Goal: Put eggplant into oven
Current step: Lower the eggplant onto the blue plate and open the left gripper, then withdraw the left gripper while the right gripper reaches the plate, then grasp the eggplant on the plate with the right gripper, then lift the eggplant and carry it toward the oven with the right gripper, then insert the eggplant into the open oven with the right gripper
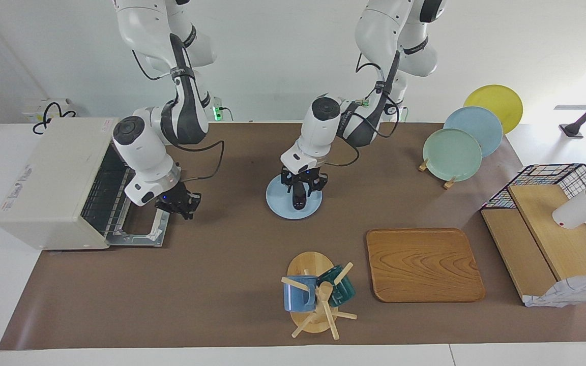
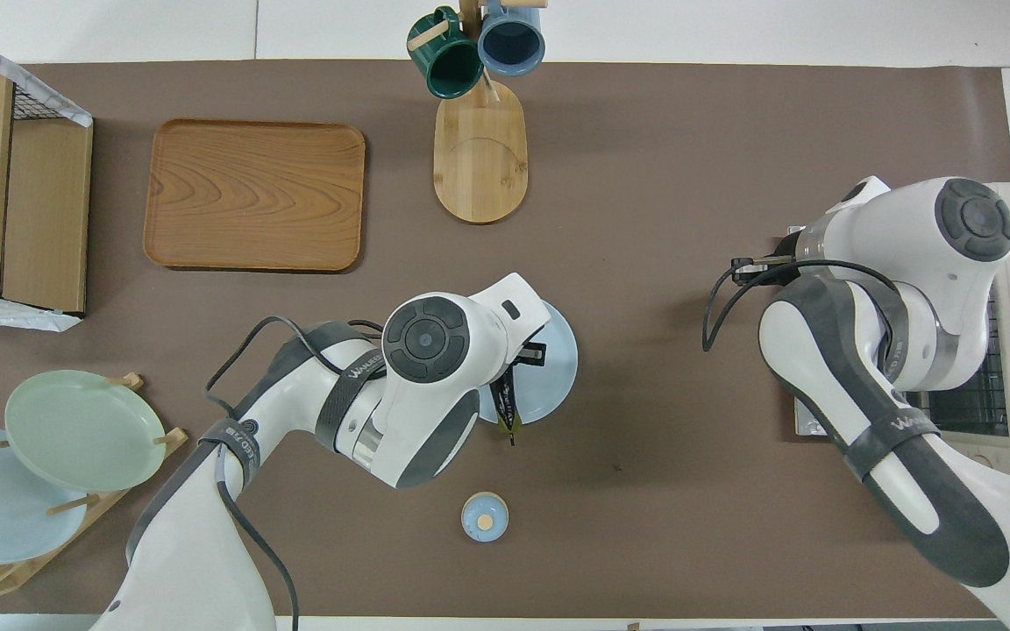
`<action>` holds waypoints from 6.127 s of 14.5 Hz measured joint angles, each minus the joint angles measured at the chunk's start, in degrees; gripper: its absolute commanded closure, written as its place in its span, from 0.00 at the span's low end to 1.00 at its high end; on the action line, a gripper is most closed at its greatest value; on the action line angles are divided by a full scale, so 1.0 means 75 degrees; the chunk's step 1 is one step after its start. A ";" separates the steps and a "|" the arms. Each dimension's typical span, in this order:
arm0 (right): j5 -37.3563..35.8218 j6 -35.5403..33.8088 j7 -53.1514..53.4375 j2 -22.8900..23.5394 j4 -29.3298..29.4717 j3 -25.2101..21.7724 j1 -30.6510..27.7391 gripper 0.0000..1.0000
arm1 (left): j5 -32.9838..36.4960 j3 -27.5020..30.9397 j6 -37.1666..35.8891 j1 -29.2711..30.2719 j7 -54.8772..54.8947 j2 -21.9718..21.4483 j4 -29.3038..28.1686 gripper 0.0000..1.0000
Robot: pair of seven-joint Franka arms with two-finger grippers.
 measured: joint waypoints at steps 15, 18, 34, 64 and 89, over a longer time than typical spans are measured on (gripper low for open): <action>0.0000 -0.1139 0.0415 -0.0014 0.0804 0.0009 0.0819 0.00 | 0.0003 0.0274 -0.3378 0.3299 0.1897 -0.1034 0.1657 0.00; -0.0385 -0.1510 0.1884 0.0033 0.1454 0.0023 0.2003 0.00 | 0.0183 0.0284 -0.3967 0.4073 0.2491 -0.1474 0.1814 0.00; -0.1637 -0.1262 0.5822 0.3116 0.4139 0.0026 0.5307 0.34 | 0.0837 0.0183 -0.5766 0.4322 0.2926 -0.2892 0.1634 0.00; -0.2996 -0.3231 0.1955 -0.0592 0.0546 -0.0180 0.1377 1.00 | 0.0903 -0.0061 -0.5891 0.4603 0.3018 -0.2880 0.1687 0.00; -0.2974 -0.1976 -0.1000 -0.1227 -0.0886 -0.0141 -0.1023 0.82 | 0.0903 -0.0059 -0.5891 0.4625 0.3018 -0.2880 0.1687 0.00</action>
